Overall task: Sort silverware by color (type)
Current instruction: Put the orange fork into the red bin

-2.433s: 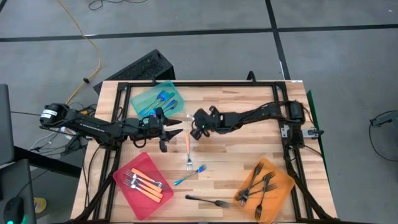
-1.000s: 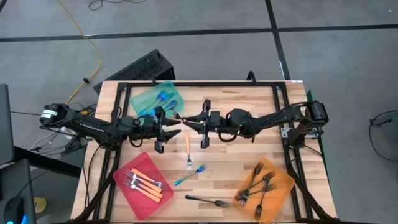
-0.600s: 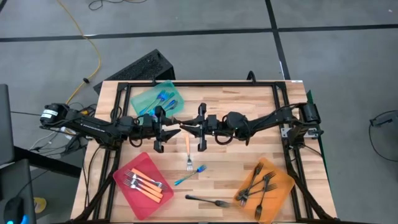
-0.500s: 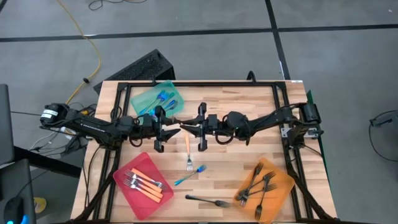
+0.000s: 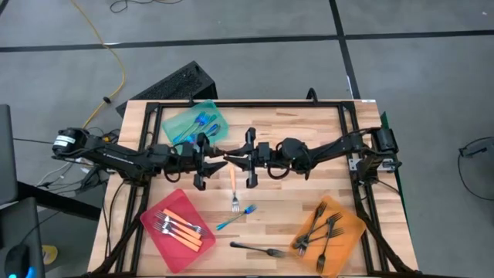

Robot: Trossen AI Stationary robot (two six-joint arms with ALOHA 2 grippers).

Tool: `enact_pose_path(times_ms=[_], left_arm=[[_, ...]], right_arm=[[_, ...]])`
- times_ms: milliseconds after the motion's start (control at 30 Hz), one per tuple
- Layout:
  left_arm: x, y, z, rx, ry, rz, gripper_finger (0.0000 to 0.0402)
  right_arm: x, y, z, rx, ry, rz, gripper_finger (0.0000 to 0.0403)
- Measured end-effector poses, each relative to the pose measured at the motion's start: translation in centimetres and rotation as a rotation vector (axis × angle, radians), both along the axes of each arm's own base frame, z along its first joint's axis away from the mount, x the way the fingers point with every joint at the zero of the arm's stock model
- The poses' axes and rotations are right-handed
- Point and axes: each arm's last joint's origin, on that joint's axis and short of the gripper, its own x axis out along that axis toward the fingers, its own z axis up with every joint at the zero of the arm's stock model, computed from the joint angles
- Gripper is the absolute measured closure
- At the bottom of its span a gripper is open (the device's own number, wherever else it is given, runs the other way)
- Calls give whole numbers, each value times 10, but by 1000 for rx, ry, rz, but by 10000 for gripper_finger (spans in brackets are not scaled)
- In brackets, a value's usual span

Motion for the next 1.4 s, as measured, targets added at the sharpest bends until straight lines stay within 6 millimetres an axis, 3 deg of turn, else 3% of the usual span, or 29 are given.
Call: enact_pose_path(times_ms=[167, 433, 533, 667, 767, 1067, 1400], left_arm=[[19, -3, 2, 64, 23, -4, 248], [25, -3, 6, 102, 34, 4, 257], [25, -3, 5, 103, 51, 3, 281], [25, -3, 4, 122, 62, 16, 348], [25, -2, 4, 122, 62, 40, 356], [23, 0, 3, 89, 88, 115, 356], [-11, 6, 24, 113, 182, 184, 356]], right_arm=[[0, 0, 0, -1, 3, 1, 341], [-1, 3, 1, -4, 0, 9, 341], [0, 3, 0, -4, 4, 9, 341], [0, 3, 0, 10, 11, 13, 341], [0, 2, 0, 13, 10, 13, 339], [0, -5, -1, 14, 34, -8, 264], [-36, -14, 45, -99, 162, -62, 202]])
